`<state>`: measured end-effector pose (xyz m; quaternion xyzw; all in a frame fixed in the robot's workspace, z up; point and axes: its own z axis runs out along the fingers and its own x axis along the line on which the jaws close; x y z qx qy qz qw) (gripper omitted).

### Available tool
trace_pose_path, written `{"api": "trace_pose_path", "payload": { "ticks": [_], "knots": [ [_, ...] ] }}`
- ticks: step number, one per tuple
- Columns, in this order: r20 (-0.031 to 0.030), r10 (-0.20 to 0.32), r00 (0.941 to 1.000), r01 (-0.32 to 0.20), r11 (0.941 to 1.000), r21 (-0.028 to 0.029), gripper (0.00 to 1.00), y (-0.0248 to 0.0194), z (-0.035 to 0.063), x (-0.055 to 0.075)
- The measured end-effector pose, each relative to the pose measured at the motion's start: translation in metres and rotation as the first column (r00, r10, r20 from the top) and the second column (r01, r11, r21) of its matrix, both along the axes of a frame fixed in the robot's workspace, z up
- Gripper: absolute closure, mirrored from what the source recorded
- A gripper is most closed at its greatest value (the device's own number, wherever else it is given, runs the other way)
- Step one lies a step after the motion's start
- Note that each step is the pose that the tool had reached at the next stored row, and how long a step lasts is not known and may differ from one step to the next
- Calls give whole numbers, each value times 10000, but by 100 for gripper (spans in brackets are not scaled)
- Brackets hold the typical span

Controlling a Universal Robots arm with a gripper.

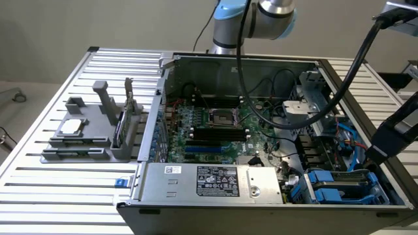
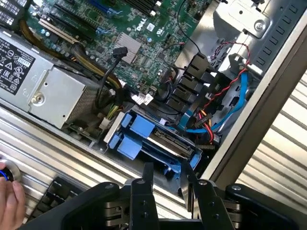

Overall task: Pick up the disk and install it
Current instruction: 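Insert the first disk wire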

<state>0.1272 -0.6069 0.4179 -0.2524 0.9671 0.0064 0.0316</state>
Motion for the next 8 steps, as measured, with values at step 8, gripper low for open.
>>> {"api": "trace_pose_path", "payload": {
  "ticks": [8],
  "knots": [
    [-8, -1450, 9894, 1450, 9894, 1, 63, 0, -11, 0]
  ]
}}
